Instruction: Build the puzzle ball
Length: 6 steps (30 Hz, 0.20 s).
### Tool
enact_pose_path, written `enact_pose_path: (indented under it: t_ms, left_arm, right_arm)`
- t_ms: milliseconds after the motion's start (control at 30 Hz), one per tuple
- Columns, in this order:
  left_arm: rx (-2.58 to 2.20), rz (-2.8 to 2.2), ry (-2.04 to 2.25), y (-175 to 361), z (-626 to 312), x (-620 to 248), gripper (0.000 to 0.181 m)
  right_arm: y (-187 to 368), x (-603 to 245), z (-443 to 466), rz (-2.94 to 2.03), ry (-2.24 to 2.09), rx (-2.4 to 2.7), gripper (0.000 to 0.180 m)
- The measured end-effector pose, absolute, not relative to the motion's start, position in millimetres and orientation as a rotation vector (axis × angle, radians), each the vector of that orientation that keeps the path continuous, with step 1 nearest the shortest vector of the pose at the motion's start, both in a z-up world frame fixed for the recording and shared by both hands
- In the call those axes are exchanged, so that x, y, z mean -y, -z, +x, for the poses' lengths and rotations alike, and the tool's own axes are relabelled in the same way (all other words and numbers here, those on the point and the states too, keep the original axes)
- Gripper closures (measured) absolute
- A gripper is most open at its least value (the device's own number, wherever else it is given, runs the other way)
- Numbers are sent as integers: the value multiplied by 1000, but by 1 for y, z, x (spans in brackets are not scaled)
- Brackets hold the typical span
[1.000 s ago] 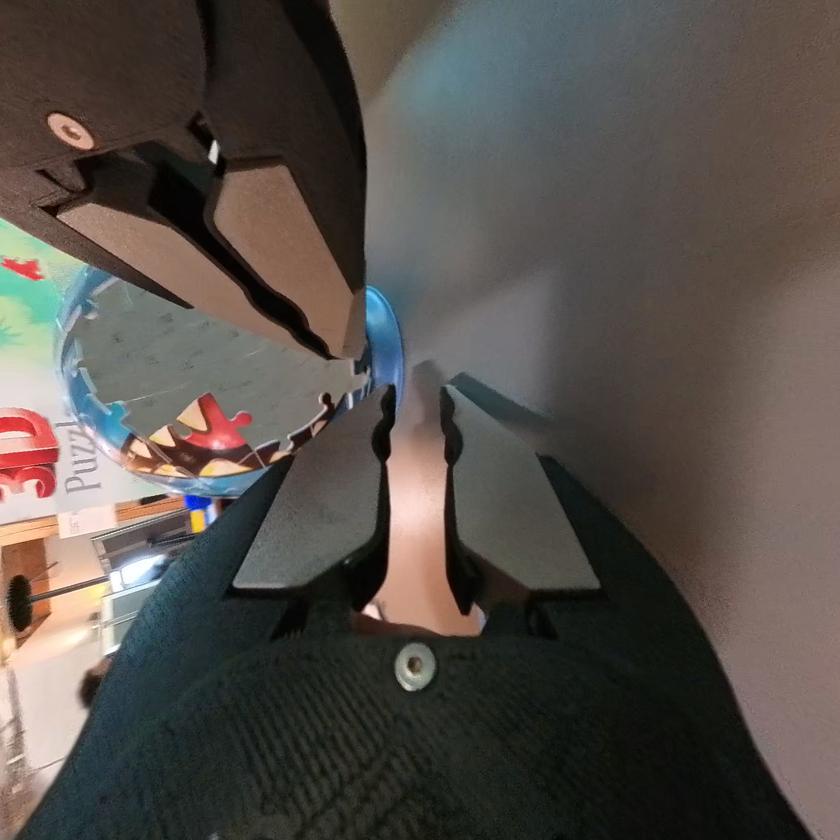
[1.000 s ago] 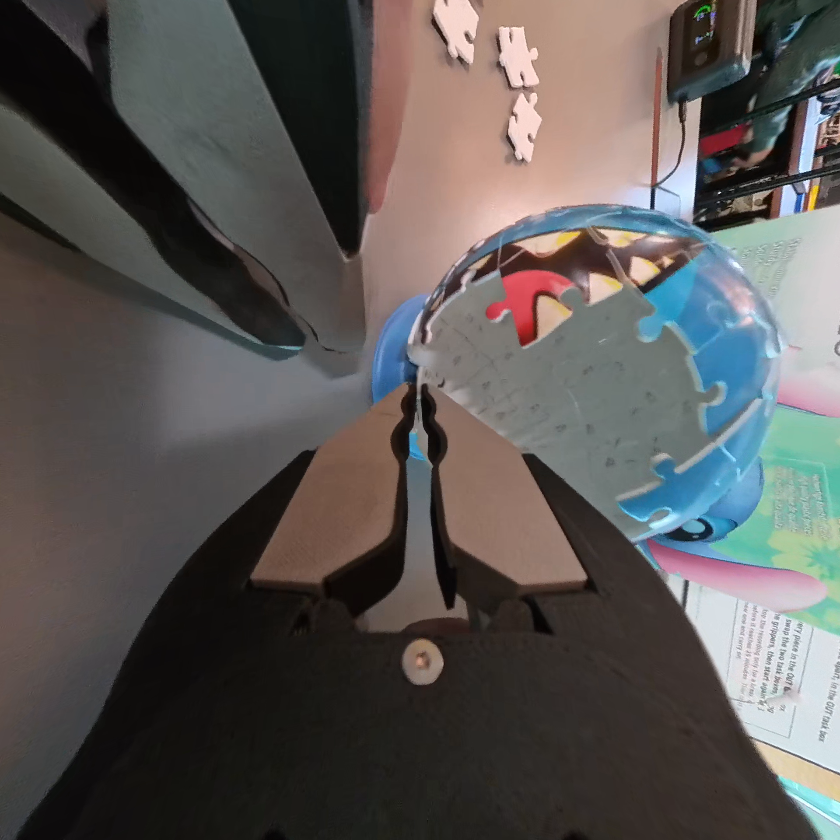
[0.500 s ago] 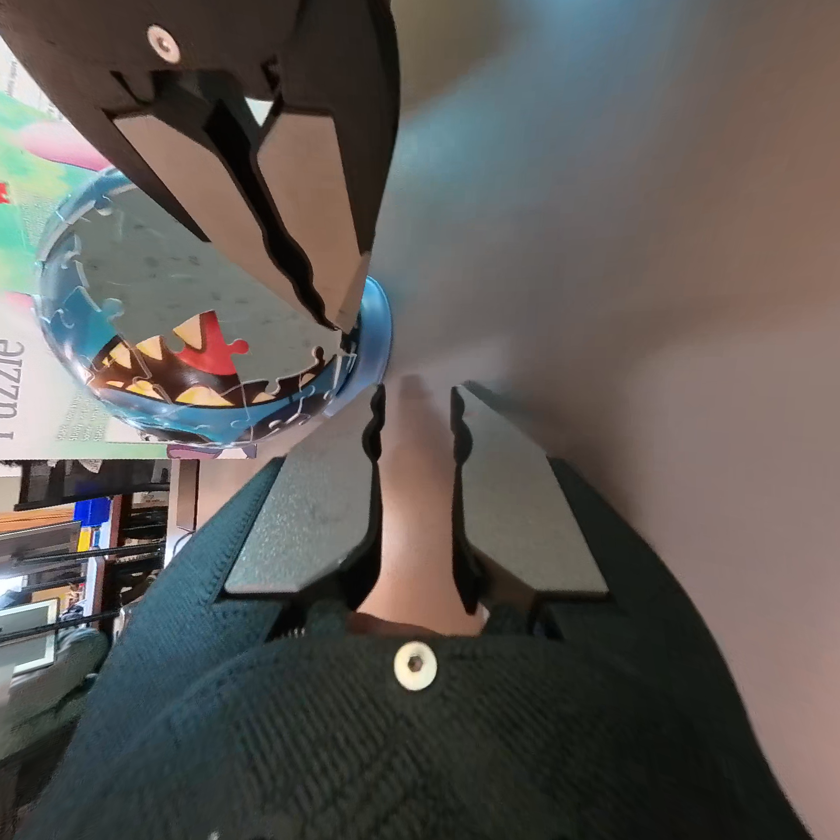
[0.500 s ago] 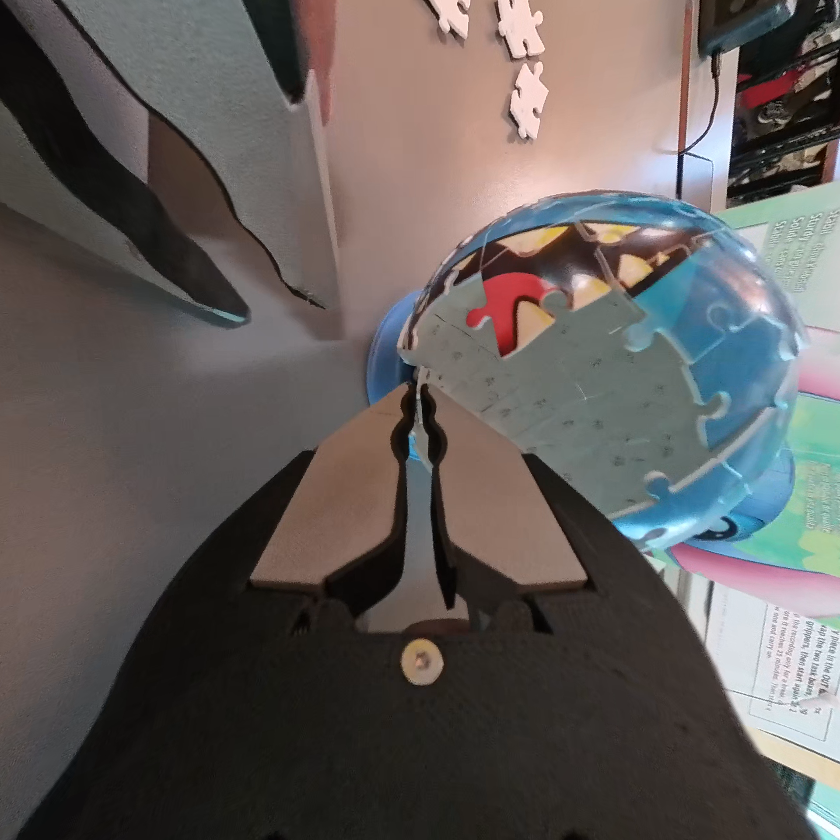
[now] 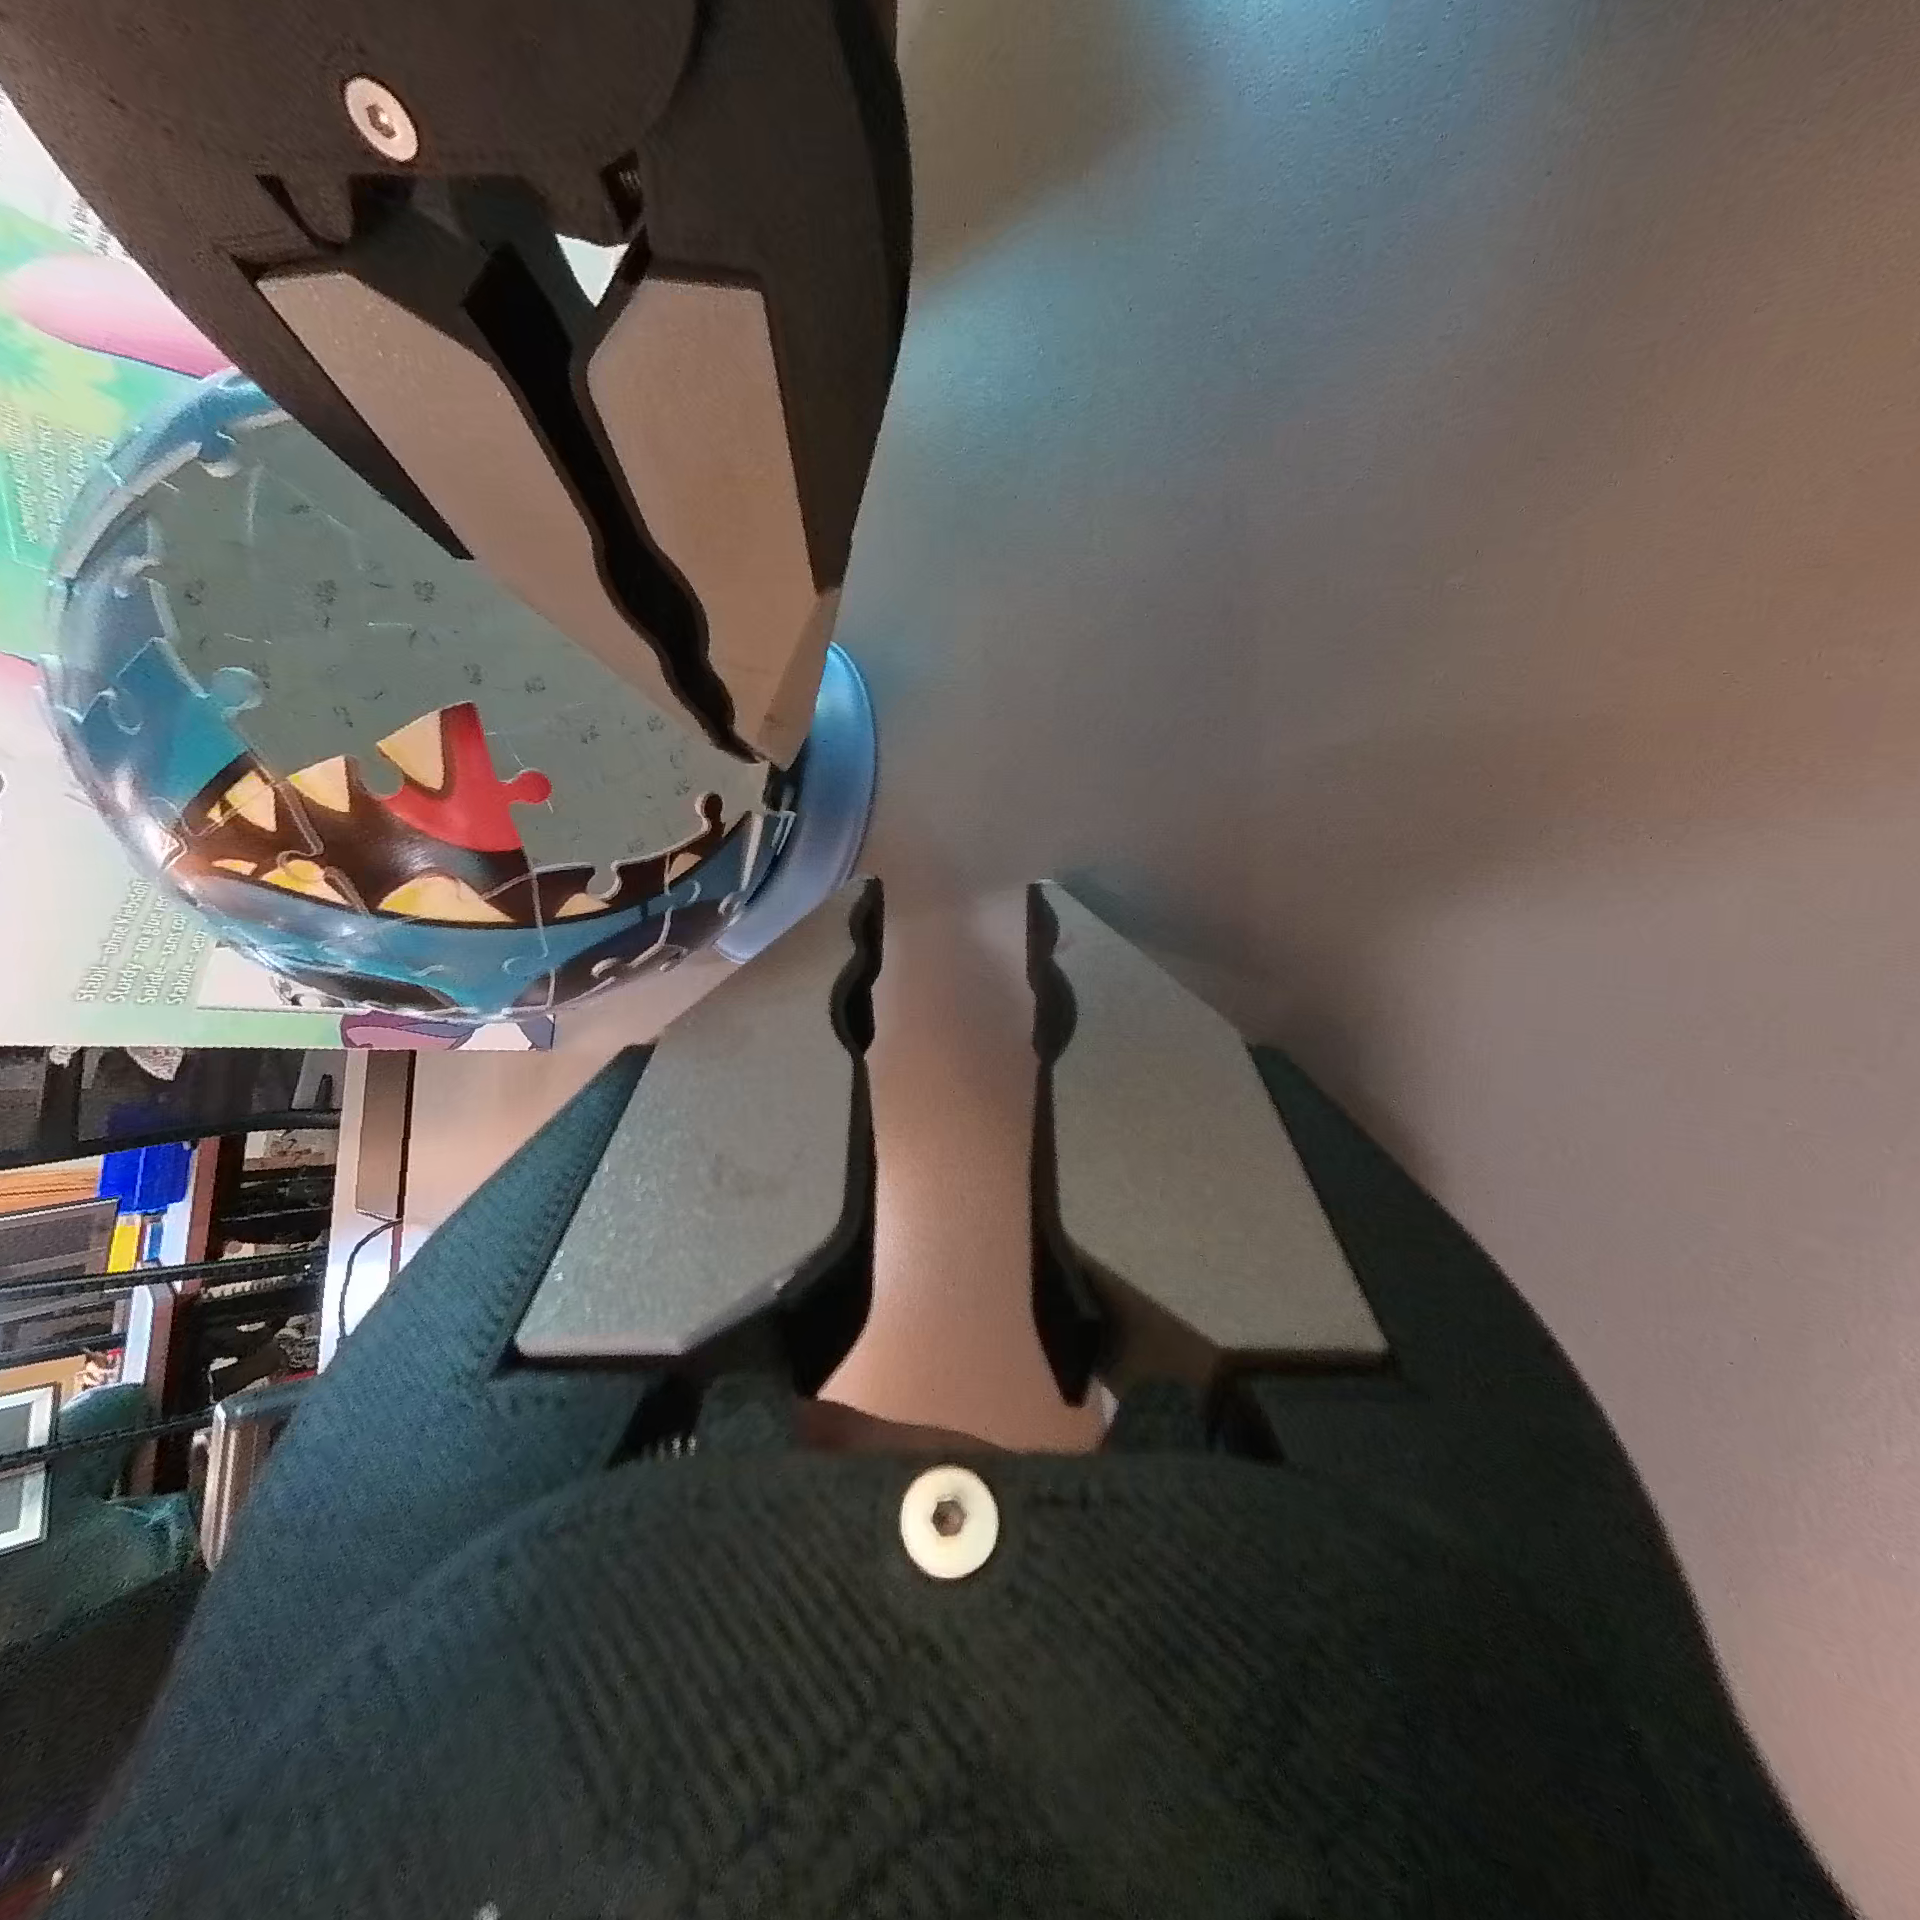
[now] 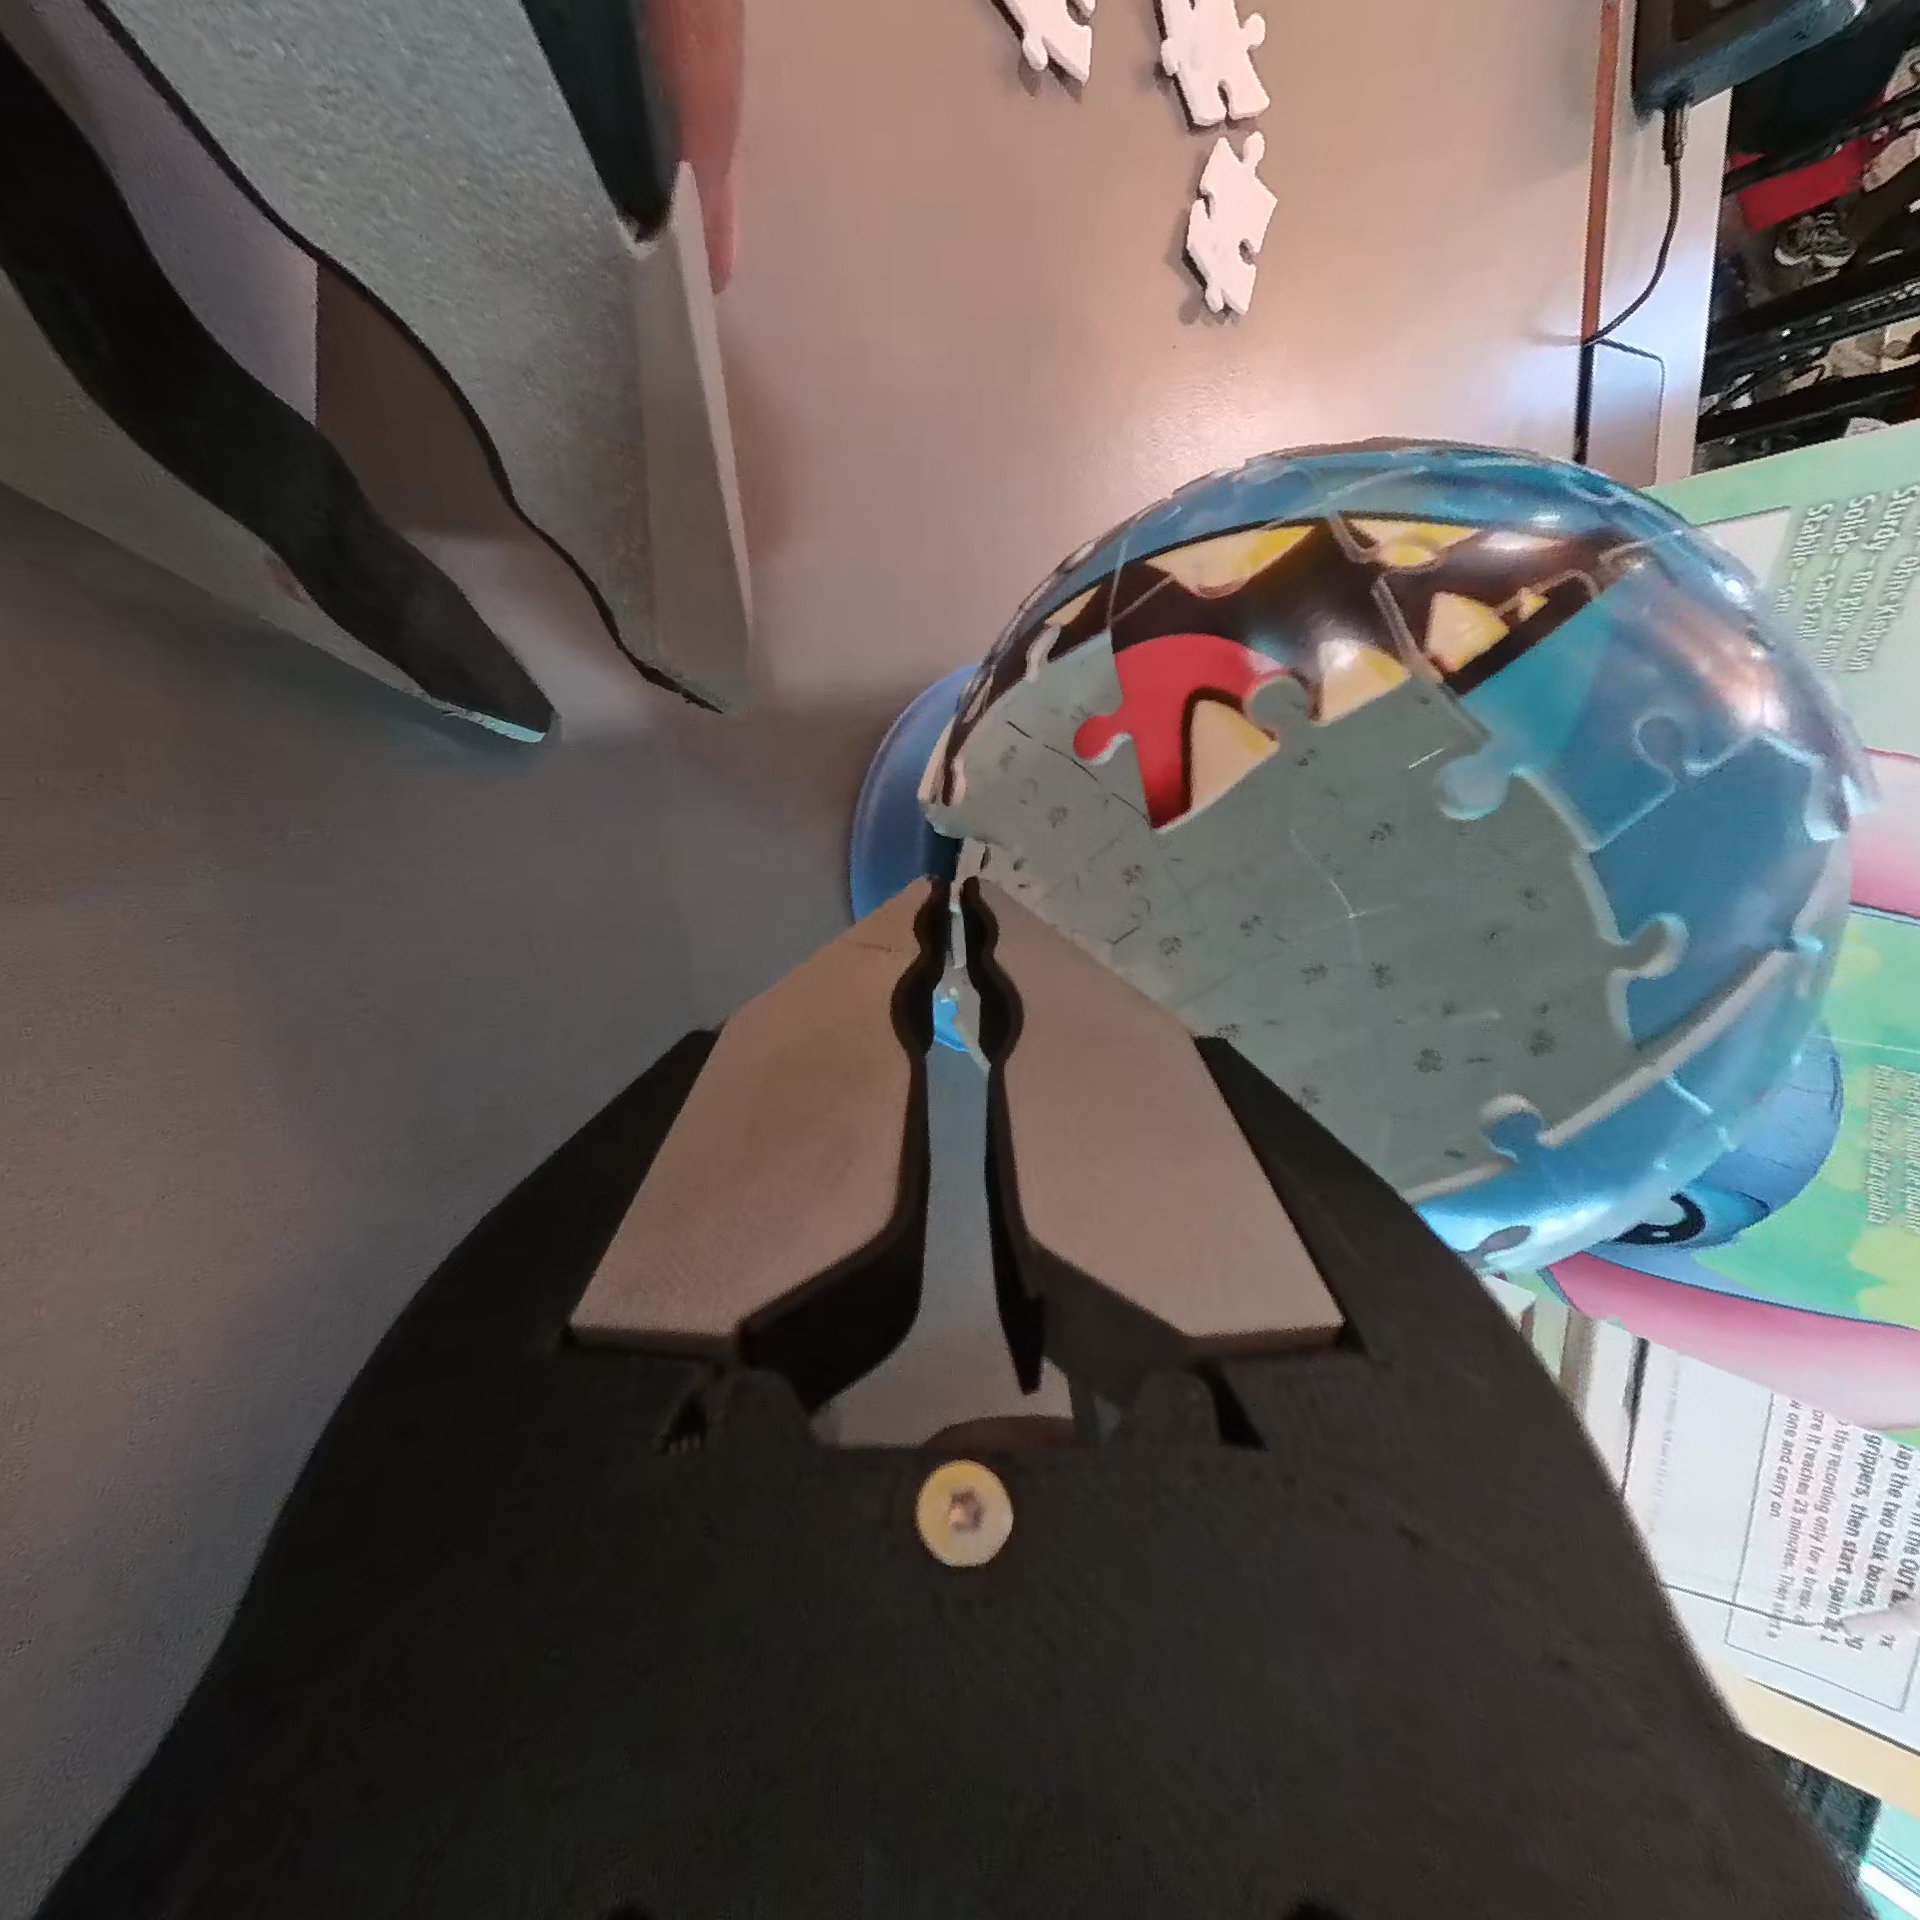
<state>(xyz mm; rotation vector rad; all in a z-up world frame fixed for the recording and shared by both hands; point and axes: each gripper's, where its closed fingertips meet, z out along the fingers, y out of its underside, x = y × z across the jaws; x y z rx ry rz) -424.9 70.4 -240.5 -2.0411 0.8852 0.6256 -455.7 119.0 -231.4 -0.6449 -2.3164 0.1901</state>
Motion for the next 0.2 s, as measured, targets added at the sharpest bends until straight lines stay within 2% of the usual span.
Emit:
enact_pose_path:
  t_ms: [200]
  left_arm:
    - [-879,-2045,-617,241,-425,-70,156]
  right_arm:
    - [233,-118,-457,-647,-194,2322,180]
